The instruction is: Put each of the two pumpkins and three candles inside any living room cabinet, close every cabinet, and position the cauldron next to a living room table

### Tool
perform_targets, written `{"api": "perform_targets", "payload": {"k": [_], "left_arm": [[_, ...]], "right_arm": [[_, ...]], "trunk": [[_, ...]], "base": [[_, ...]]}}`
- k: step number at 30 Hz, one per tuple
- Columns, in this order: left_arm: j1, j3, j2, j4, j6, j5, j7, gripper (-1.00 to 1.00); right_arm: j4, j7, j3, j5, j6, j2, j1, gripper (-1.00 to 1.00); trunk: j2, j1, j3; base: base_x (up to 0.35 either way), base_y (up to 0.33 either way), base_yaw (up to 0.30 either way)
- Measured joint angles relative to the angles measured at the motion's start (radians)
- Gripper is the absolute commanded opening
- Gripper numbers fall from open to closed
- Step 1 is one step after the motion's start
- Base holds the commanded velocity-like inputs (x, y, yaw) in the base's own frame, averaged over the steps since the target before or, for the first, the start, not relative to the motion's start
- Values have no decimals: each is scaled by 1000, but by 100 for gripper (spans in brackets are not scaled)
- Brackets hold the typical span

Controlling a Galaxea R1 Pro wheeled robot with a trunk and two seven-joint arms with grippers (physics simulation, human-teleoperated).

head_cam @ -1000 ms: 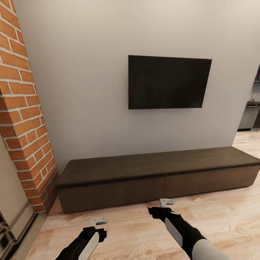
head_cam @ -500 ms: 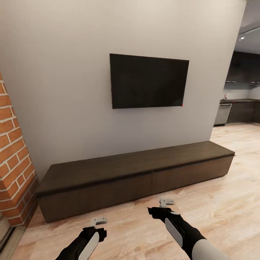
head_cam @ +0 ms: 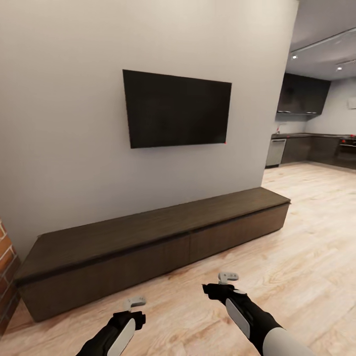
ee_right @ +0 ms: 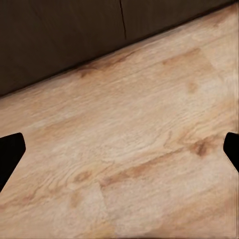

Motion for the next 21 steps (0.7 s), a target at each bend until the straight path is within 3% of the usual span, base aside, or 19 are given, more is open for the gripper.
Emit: {"api": "perform_targets", "payload": {"k": [11,21], "left_arm": [[0,-4,-1,29,-13,-16,1,100],[0,-8,-1,29,-18,-18,1,100]], "right_arm": [[0,0,0,0,0,1,0,100],[0,-1,1,-1,0,-2,0,100]], "trunk": [[0,0,-6],[0,0,-11]], "base": [[22,0,-275],[201,-42,-275]]}}
